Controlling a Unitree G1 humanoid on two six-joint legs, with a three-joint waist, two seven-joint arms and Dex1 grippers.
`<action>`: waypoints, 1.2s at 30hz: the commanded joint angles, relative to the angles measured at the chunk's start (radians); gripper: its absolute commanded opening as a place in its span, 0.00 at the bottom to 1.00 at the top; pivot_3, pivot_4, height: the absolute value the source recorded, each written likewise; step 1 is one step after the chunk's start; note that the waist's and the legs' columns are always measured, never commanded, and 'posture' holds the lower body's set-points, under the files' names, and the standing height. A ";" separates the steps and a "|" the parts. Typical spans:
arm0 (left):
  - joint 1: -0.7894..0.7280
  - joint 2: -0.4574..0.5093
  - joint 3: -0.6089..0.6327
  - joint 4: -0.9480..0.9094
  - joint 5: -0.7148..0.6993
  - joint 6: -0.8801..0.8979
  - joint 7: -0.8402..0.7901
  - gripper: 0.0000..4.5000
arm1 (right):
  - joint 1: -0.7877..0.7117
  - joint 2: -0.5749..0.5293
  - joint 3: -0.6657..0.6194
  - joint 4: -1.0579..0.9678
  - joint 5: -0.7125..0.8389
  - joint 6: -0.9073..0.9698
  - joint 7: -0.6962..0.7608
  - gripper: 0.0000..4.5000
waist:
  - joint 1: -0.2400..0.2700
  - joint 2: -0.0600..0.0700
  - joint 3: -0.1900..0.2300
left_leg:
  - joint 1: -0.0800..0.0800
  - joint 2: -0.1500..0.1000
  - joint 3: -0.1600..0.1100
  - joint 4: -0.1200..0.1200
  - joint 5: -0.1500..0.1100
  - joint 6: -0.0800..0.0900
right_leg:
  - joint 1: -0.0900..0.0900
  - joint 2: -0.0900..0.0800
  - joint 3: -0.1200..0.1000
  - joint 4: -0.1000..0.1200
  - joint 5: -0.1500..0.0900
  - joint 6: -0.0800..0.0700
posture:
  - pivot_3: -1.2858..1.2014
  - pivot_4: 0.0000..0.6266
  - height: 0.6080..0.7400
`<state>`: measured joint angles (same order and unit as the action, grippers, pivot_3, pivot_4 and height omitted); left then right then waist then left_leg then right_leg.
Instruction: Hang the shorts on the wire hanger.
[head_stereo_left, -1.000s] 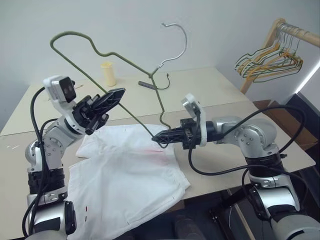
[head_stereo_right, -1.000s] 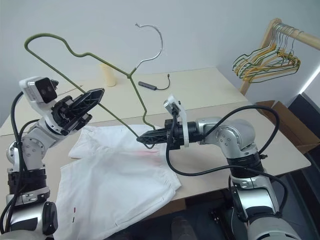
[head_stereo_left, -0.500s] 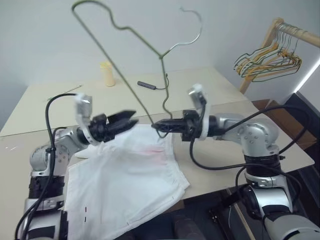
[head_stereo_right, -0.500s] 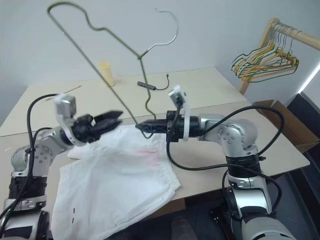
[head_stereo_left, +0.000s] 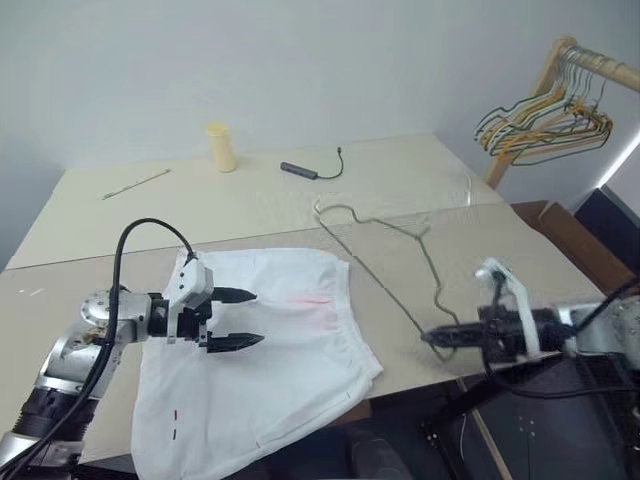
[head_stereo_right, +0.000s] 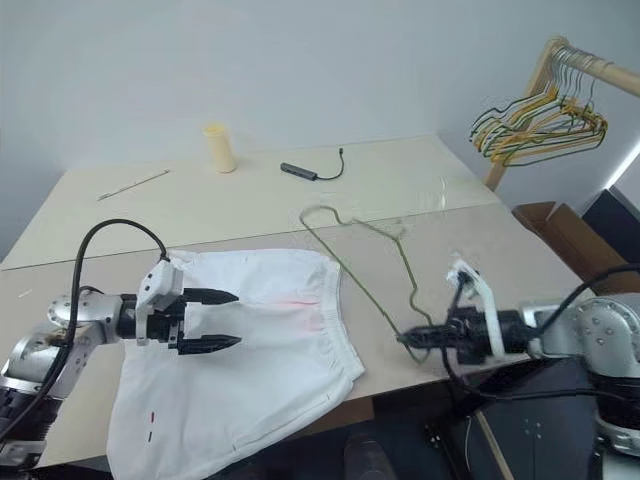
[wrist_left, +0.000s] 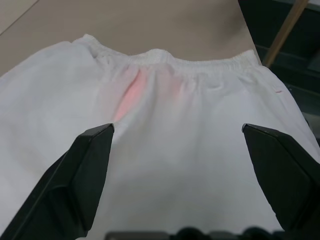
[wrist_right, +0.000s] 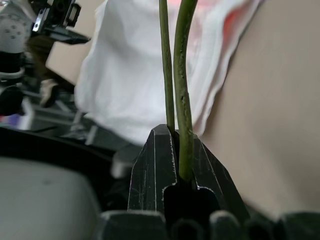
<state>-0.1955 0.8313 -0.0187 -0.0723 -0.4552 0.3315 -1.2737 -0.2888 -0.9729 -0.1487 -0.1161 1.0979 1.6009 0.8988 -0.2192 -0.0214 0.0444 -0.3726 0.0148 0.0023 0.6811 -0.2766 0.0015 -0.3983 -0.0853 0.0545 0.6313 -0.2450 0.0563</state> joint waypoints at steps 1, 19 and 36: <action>-0.003 0.017 0.019 -0.045 -0.005 -0.009 -0.013 0.99 | -0.021 -0.088 0.080 0.134 0.062 0.013 0.128 0.00 | 0.000 0.000 0.000 | 0.001 0.000 0.000 0.000 0.000 0.000 | 0.001 0.000 0.001 0.000 -0.001 0.001 | 0.42 0.00 1.00; 0.075 0.027 0.027 -0.129 -0.012 0.003 -0.011 0.99 | -0.114 -0.141 0.339 0.296 -0.146 -0.037 0.328 0.00 | -0.011 0.000 0.000 | 0.004 0.002 0.001 0.000 0.000 0.001 | 0.002 0.002 0.006 -0.001 -0.003 0.009 | 0.43 0.00 1.00; 0.075 0.026 0.030 -0.135 -0.011 0.008 0.002 0.99 | -0.049 -0.131 0.319 0.258 -0.163 -0.038 0.305 0.00 | 0.001 0.000 0.000 | 0.005 0.002 0.001 0.000 0.000 0.001 | 0.002 0.002 0.006 0.000 -0.003 0.009 | 0.43 0.00 1.00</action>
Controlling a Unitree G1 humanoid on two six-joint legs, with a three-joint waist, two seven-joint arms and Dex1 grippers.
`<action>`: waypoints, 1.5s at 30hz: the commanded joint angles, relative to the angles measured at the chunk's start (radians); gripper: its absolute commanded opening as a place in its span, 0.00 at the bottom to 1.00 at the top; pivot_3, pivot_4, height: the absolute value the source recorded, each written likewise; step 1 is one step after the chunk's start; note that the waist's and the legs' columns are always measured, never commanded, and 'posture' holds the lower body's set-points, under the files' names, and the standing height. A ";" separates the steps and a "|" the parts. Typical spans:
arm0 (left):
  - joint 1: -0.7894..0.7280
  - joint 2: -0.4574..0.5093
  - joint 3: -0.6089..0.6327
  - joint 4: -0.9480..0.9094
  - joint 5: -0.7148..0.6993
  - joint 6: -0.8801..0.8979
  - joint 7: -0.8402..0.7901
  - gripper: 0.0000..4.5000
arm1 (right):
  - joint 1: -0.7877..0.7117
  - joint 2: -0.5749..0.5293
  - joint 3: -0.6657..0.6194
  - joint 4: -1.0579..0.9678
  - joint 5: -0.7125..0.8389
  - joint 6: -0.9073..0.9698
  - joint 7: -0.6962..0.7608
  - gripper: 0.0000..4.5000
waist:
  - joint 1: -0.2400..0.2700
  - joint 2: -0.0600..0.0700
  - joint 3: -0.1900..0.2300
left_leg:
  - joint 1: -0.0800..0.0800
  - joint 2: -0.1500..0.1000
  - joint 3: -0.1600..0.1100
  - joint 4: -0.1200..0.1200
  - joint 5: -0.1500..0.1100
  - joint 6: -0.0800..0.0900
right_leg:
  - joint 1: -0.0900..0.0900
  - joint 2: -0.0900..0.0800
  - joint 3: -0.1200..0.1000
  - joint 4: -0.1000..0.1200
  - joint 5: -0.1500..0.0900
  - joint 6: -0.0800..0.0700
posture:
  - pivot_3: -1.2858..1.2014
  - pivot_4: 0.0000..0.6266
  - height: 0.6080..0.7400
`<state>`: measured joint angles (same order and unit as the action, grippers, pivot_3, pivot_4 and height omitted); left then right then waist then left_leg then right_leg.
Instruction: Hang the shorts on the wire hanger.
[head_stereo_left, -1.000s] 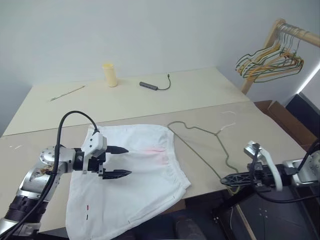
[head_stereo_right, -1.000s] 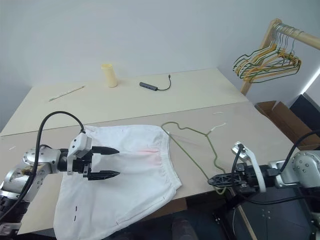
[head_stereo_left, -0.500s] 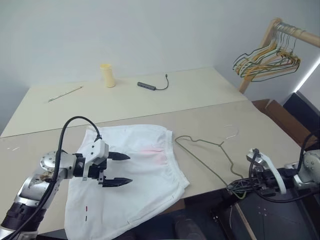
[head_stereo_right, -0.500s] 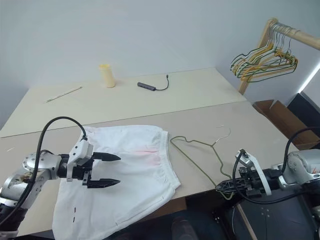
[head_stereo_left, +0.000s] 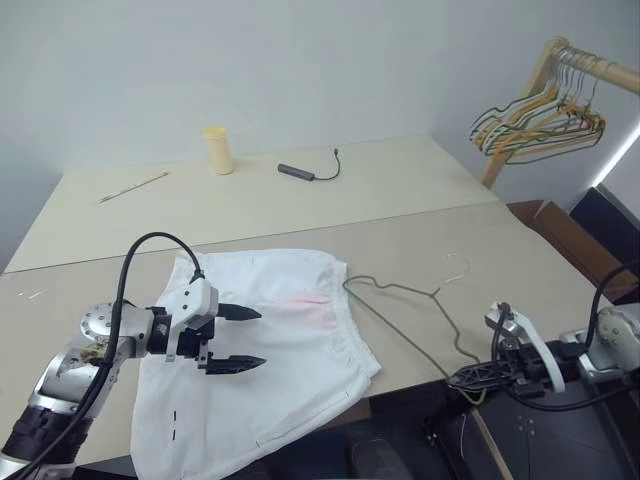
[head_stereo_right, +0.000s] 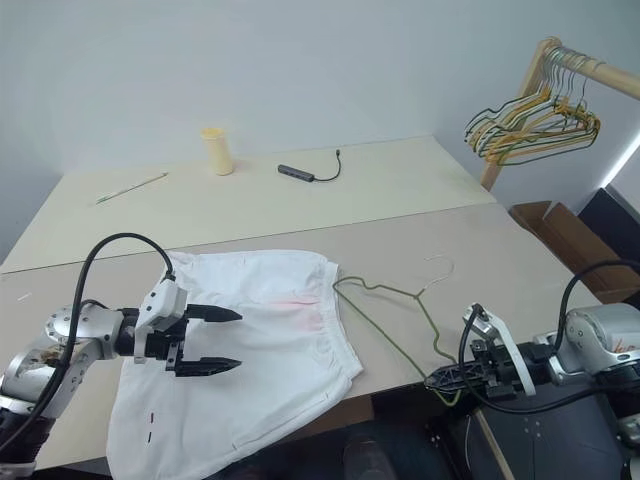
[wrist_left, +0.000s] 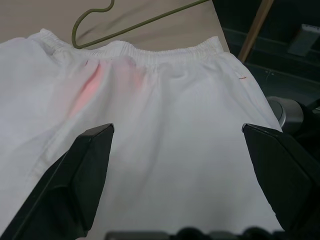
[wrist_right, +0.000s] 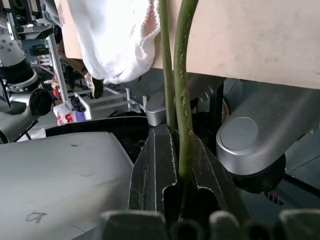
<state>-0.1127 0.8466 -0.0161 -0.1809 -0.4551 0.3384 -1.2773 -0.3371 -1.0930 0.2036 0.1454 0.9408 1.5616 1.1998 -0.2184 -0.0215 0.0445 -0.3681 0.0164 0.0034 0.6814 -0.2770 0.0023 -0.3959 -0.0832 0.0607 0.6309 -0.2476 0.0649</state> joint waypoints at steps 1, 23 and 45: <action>-0.008 0.010 0.027 -0.027 -0.010 0.000 0.006 0.99 | 0.003 -0.013 -0.033 -0.002 -0.009 -0.002 0.006 0.00 | 0.000 0.000 0.000 | 0.000 0.000 0.000 0.000 0.000 0.000 | 0.000 0.000 0.000 0.000 0.000 0.000 | 0.43 0.00 1.00; 0.003 0.005 0.031 -0.035 -0.009 -0.003 0.035 0.99 | 0.016 -0.019 -0.044 -0.035 -0.008 -0.036 0.083 0.00 | 0.009 0.000 0.000 | 0.000 0.000 0.000 0.000 0.000 0.000 | 0.000 0.000 0.000 0.000 0.001 -0.001 | 0.43 0.00 1.00; 0.029 0.003 0.027 -0.055 0.005 -0.018 0.059 0.99 | -0.273 0.132 0.165 0.134 -0.204 -0.166 0.154 0.00 | 0.014 0.000 0.000 | 0.000 0.000 0.000 0.001 0.000 0.000 | 0.000 0.001 0.001 0.000 0.005 -0.006 | 0.45 0.00 1.00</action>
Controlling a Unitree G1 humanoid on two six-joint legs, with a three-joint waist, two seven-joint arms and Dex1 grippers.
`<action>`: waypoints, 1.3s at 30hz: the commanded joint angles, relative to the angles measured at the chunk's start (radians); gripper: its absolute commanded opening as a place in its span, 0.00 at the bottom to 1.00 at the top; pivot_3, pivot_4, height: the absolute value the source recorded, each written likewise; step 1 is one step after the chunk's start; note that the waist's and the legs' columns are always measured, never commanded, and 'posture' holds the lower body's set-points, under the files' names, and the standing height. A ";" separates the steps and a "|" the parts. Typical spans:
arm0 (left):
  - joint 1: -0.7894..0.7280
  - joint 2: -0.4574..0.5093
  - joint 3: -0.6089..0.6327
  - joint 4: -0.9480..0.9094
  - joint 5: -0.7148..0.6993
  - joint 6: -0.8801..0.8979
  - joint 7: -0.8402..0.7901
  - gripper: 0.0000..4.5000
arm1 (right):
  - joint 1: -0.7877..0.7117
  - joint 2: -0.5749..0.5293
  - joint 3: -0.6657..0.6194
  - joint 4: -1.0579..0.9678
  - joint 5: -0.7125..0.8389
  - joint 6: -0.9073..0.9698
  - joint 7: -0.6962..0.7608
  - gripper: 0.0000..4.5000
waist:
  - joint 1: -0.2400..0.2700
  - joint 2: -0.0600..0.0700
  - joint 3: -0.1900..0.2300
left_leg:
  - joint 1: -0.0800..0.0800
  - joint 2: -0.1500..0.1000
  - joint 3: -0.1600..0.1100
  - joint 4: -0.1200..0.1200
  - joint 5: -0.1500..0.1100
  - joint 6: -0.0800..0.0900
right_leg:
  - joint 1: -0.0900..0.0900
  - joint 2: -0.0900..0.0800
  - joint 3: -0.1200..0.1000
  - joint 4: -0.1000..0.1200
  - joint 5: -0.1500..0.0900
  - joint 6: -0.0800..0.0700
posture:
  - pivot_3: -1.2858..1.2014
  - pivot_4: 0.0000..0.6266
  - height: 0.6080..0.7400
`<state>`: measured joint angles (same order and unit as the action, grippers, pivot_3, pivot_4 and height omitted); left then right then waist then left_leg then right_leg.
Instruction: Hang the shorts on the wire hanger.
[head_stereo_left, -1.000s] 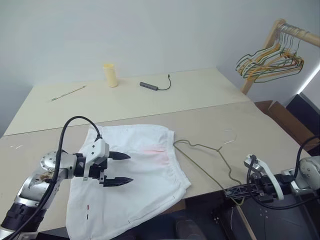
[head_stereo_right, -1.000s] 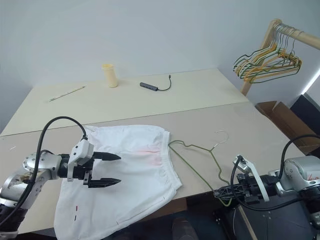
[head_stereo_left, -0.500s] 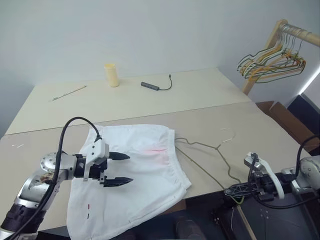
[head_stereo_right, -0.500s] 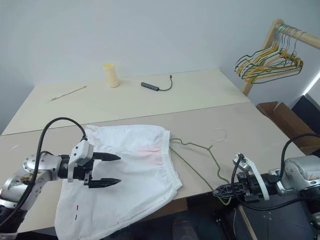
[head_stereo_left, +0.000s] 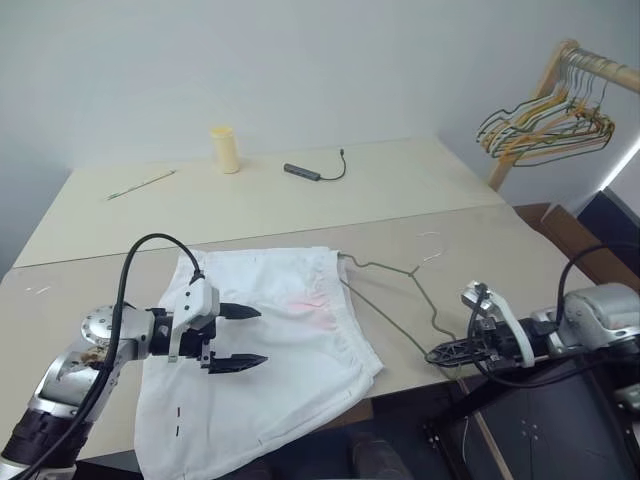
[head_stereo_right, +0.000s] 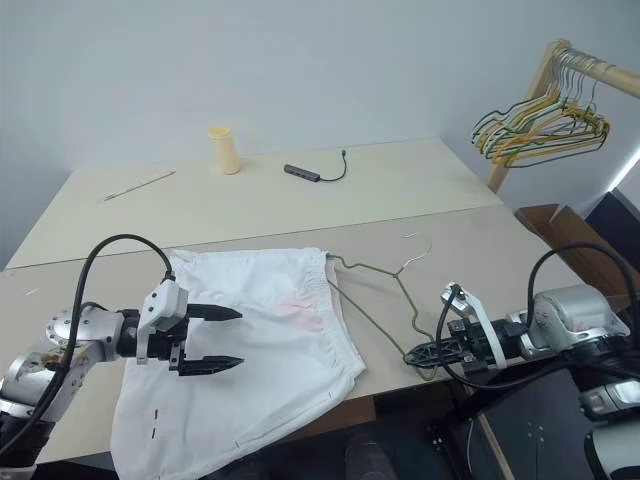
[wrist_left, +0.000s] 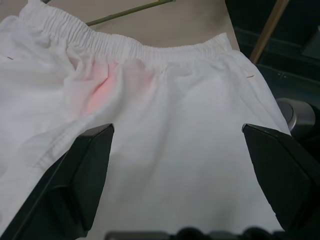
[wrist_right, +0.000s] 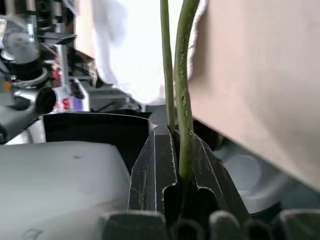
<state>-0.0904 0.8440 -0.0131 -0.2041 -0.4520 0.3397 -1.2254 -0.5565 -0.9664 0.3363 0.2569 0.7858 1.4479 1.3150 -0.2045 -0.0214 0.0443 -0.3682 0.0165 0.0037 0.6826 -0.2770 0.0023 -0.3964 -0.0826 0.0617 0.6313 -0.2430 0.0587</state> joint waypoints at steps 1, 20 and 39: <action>0.011 0.005 0.024 -0.033 0.004 -0.021 0.009 0.99 | -0.068 0.007 0.054 0.028 -0.071 -0.071 0.046 0.00 | 0.000 0.000 0.000 | 0.000 0.000 0.000 0.000 0.000 0.000 | 0.000 0.000 0.000 0.000 0.000 0.000 | 0.45 0.00 1.00; -0.015 -0.033 -0.006 -0.018 0.034 -0.035 0.032 0.99 | -0.344 0.193 0.243 0.421 -0.345 -0.275 0.296 0.00 | -0.016 0.000 0.000 | 0.000 0.000 0.000 0.001 0.000 0.000 | -0.001 0.000 0.001 0.003 0.001 -0.001 | 0.45 0.00 1.00; -0.009 -0.048 -0.012 -0.021 0.056 -0.033 0.046 0.99 | -0.456 0.203 0.457 0.539 -0.202 -0.344 0.299 0.00 | -0.015 0.001 -0.001 | -0.001 -0.003 -0.001 0.003 0.000 0.000 | -0.006 -0.004 0.000 0.011 0.001 -0.001 | 0.45 0.00 1.00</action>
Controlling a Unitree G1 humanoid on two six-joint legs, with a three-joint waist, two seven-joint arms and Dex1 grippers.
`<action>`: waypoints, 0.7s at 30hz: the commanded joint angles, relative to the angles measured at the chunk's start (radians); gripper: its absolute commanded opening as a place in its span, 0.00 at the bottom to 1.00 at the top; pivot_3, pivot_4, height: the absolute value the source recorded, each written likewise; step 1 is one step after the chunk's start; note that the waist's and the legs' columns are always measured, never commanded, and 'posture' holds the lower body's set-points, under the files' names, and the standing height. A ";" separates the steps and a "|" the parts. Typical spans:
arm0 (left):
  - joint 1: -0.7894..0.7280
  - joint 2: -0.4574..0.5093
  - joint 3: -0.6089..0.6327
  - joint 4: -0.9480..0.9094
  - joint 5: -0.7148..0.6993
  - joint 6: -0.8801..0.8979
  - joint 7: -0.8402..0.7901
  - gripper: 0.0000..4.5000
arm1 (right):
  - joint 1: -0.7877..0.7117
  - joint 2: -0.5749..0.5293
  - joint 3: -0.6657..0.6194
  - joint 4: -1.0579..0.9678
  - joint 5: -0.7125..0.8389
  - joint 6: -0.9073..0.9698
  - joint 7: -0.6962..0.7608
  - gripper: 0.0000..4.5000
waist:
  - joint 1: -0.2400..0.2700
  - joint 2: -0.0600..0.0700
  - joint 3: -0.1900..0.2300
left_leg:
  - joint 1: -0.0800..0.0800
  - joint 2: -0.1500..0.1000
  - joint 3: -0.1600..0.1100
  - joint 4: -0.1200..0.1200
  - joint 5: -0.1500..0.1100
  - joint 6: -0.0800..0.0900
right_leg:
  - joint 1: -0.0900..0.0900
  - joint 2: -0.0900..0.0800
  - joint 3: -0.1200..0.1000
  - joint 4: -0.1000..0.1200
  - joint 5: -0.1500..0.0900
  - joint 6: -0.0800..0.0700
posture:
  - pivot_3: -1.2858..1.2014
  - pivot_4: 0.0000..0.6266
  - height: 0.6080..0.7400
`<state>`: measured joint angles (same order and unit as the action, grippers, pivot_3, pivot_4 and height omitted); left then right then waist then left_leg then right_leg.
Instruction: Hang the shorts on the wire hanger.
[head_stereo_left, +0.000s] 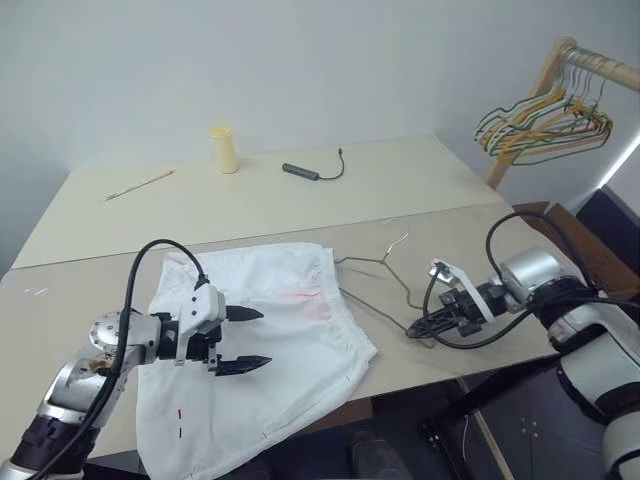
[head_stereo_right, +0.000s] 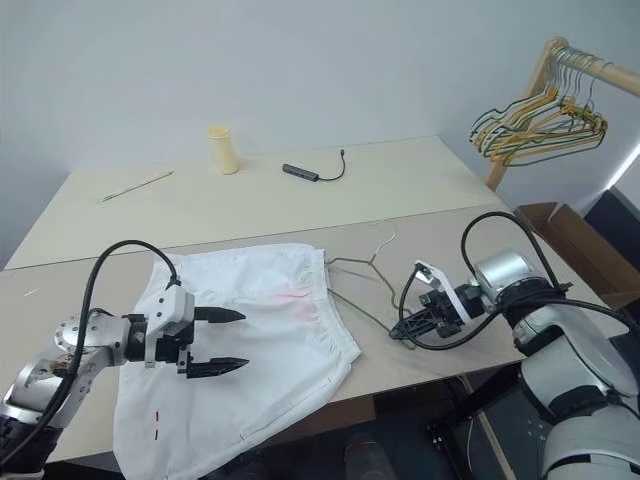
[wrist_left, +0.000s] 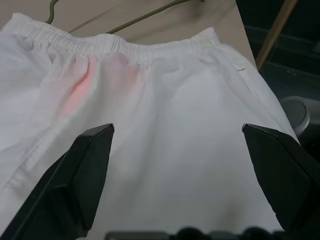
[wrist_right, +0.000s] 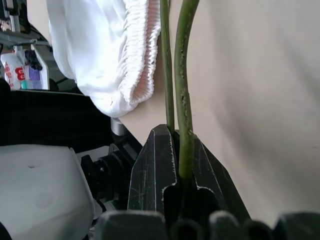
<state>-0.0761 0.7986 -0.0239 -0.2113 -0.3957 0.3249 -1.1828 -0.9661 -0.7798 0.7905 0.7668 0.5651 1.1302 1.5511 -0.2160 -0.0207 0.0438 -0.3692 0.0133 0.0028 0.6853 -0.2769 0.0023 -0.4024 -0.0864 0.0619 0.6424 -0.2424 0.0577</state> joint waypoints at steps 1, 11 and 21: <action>-0.026 -0.005 -0.003 -0.012 0.002 -0.019 0.003 0.99 | -0.059 0.040 0.000 0.063 0.007 -0.027 0.063 0.00 | -0.008 0.000 0.000 | 0.000 0.000 0.000 0.000 0.000 0.000 | 0.000 0.000 0.000 0.000 0.000 0.000 | 0.45 0.00 1.00; -0.031 -0.013 -0.009 -0.010 0.016 -0.020 0.008 0.99 | -0.110 0.174 -0.014 0.236 -0.081 -0.088 0.063 0.00 | -0.019 0.000 0.000 | 0.000 0.000 -0.001 0.001 0.000 0.000 | 0.000 0.000 0.000 0.002 0.000 0.000 | 0.45 0.00 1.00; -0.019 -0.031 -0.011 -0.013 0.020 -0.026 0.033 0.99 | -0.167 0.242 -0.187 0.393 -0.178 -0.103 0.063 0.00 | -0.021 0.000 0.000 | 0.000 0.000 -0.001 0.001 0.000 0.000 | 0.000 0.000 0.000 0.003 0.000 0.000 | 0.45 0.00 1.00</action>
<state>-0.0810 0.7715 -0.0417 -0.2057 -0.3741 0.3106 -1.1562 -1.1055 -0.5415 0.6436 1.1477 0.4008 1.0448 1.5531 -0.2366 -0.0203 0.0433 -0.3695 0.0133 0.0019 0.6865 -0.2770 0.0022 -0.4029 -0.0870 0.0620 0.6455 -0.2423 0.0577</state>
